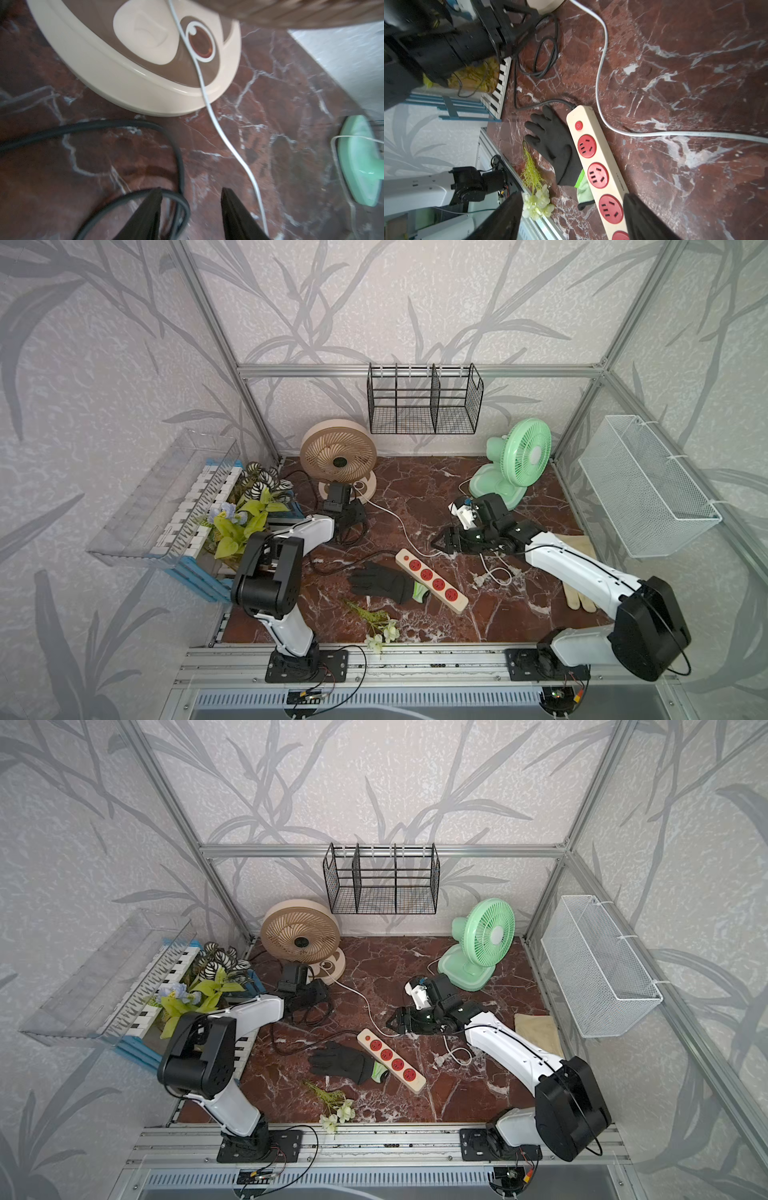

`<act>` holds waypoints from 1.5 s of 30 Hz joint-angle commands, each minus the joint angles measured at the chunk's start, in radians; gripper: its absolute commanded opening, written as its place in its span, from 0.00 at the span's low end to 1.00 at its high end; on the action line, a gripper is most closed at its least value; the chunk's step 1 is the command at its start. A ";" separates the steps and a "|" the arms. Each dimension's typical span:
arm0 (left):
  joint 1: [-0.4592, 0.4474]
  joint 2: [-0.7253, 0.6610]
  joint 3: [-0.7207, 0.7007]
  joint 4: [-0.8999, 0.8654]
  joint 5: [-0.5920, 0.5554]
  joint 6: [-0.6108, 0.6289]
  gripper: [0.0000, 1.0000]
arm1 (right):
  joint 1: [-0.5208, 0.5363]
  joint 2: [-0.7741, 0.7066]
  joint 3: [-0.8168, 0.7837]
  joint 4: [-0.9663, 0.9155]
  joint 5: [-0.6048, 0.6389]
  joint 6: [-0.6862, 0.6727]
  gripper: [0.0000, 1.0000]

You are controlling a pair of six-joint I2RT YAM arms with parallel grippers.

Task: Plug the desk fan into the power strip
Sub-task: Move the fan to the center of the board, then adjust the distractor at the center of the board.

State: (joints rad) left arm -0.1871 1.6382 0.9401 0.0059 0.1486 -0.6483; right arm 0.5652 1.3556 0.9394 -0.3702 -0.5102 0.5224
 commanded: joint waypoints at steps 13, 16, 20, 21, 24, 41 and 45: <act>-0.133 -0.580 -0.248 -0.467 0.022 -0.115 0.71 | 0.130 -0.085 -0.075 -0.112 0.075 -0.072 0.84; -0.172 -0.690 -0.327 -0.552 0.028 -0.180 0.66 | 0.130 -0.082 -0.074 -0.115 0.086 -0.059 0.84; -0.212 -0.861 -0.442 -0.602 0.069 -0.294 0.63 | 0.129 -0.071 -0.054 -0.136 0.115 -0.050 0.86; -0.216 -0.904 -0.467 -0.610 0.079 -0.320 0.63 | 0.129 -0.067 -0.048 -0.143 0.125 -0.047 0.87; -0.228 -0.988 -0.513 -0.640 0.102 -0.361 0.62 | 0.126 -0.055 -0.036 -0.165 0.146 -0.042 0.88; -0.281 -0.950 -0.739 -0.374 0.195 -0.481 0.62 | 0.060 -0.069 -0.030 -0.220 0.122 -0.028 0.91; -0.281 -0.929 -0.753 -0.318 0.149 -0.499 0.62 | 0.054 -0.074 -0.028 -0.222 0.118 -0.031 0.91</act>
State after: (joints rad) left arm -0.4641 0.6880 0.2131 -0.3607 0.3386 -1.1198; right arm 0.6250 1.3071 0.8932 -0.5678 -0.3771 0.4896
